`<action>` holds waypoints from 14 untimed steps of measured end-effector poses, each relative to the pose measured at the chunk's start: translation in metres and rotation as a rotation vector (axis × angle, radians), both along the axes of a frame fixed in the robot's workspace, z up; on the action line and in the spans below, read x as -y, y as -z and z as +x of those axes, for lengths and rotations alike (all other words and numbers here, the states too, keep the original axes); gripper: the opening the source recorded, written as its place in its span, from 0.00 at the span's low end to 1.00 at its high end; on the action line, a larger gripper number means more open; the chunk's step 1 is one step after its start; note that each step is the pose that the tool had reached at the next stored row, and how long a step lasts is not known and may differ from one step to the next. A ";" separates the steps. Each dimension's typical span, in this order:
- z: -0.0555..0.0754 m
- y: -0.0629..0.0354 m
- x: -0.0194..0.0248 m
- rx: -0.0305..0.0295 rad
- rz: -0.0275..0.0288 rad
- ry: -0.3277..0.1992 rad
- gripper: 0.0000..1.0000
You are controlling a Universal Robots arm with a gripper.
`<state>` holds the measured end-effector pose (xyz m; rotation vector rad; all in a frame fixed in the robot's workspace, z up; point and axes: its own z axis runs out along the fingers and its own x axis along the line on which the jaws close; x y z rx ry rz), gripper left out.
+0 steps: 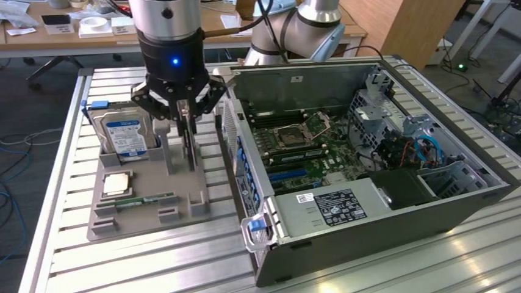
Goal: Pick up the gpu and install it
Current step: 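Pick up the gpu and move the gpu toward the slot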
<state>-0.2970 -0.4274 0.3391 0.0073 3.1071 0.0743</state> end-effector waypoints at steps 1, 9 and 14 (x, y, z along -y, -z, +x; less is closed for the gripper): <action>0.000 -0.0022 0.0000 0.0001 0.0001 0.000 0.26; 0.000 -0.0184 -0.0001 0.0001 0.0000 0.000 0.26; 0.000 -0.0266 -0.0001 0.0001 0.0000 0.000 0.26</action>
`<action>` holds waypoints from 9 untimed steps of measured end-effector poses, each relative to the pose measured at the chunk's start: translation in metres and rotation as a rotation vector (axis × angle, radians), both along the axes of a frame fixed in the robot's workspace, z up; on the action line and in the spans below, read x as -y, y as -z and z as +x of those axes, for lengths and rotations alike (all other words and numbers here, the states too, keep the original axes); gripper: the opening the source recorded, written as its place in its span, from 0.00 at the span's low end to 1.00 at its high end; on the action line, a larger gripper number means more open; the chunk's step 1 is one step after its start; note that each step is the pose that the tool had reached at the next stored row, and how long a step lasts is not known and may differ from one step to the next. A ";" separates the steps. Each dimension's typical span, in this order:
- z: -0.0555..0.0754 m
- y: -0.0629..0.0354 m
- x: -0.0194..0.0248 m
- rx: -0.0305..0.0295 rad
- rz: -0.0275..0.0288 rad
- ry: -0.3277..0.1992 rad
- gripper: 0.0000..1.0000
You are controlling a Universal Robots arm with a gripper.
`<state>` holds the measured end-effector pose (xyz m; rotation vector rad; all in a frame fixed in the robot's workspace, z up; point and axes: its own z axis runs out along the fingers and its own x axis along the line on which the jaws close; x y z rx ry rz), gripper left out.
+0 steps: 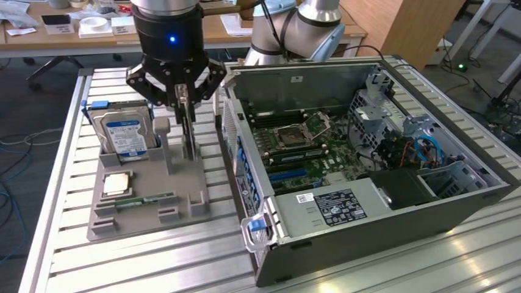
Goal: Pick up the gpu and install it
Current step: 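Pick up the gpu and move the gpu toward the slot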
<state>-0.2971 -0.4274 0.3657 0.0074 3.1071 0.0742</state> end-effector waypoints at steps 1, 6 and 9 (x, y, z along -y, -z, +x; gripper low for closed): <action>0.000 -0.0017 0.0000 -0.0001 0.0000 0.000 0.26; 0.000 -0.0102 0.0000 0.0000 0.0000 0.000 0.26; 0.000 -0.0153 0.0000 0.0000 0.0000 0.000 0.26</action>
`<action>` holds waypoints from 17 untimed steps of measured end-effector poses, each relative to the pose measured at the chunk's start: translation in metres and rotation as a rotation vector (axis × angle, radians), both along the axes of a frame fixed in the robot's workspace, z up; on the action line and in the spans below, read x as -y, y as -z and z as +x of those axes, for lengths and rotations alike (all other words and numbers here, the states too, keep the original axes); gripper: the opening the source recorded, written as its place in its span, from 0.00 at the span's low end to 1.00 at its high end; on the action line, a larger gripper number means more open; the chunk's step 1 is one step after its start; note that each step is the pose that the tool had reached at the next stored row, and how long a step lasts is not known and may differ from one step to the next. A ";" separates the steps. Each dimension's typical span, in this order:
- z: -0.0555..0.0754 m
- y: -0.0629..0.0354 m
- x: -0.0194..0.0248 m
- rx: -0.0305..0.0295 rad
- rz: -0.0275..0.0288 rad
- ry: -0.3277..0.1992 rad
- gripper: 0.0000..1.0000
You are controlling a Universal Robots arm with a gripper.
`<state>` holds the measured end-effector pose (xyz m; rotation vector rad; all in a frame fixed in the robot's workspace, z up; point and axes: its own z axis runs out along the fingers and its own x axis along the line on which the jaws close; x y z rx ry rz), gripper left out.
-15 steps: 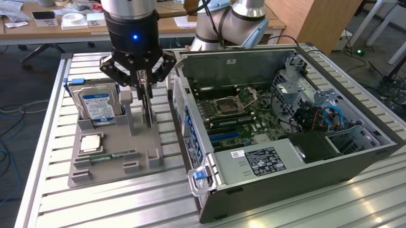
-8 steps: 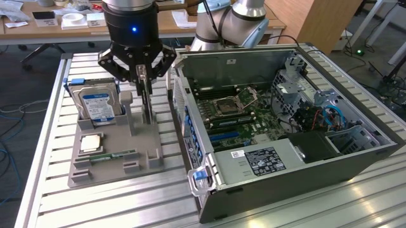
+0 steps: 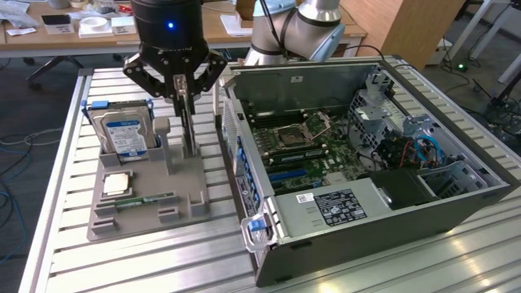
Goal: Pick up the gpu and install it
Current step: 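Pick up the gpu and move the gpu toward the slot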
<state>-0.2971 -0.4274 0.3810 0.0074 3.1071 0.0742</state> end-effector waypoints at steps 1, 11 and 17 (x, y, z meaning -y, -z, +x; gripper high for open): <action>0.000 -0.0017 0.0000 0.0000 0.0000 0.000 0.26; 0.000 -0.0175 0.0000 0.0002 0.0000 0.000 0.26; 0.000 -0.0252 0.0000 0.0007 0.0001 0.000 0.26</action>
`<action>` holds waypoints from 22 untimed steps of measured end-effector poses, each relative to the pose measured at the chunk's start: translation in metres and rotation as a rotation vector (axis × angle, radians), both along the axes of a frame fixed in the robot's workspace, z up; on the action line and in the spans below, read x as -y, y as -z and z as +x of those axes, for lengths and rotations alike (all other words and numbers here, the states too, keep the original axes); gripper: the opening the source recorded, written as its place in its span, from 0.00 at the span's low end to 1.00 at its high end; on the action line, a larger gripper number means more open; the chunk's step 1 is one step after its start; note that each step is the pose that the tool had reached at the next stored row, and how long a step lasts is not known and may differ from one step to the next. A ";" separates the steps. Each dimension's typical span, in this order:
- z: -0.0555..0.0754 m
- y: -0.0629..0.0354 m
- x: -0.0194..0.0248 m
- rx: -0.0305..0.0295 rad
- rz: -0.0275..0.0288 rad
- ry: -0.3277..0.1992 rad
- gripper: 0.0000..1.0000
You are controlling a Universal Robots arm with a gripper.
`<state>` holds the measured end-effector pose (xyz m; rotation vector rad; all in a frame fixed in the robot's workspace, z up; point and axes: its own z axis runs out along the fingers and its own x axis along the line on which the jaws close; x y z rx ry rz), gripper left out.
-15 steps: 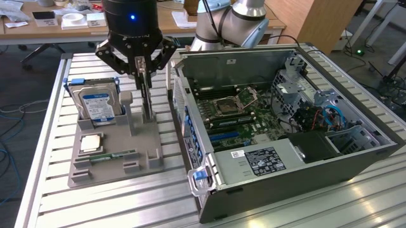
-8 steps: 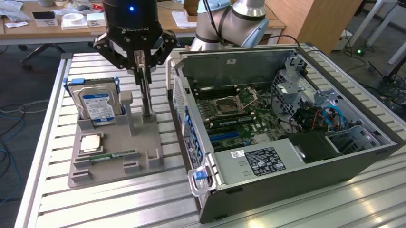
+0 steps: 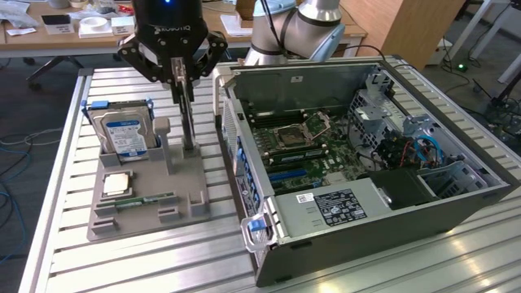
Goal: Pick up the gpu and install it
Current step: 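Pick up the gpu and move the gpu toward the slot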
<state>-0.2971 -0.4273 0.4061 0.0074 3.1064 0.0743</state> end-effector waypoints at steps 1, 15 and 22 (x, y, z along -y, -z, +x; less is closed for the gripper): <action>0.000 -0.0012 0.0000 0.0000 -0.0001 0.000 0.26; 0.001 -0.0025 -0.0001 0.0003 0.0017 0.000 0.26; 0.001 -0.0086 0.0000 0.0002 0.0023 0.000 0.26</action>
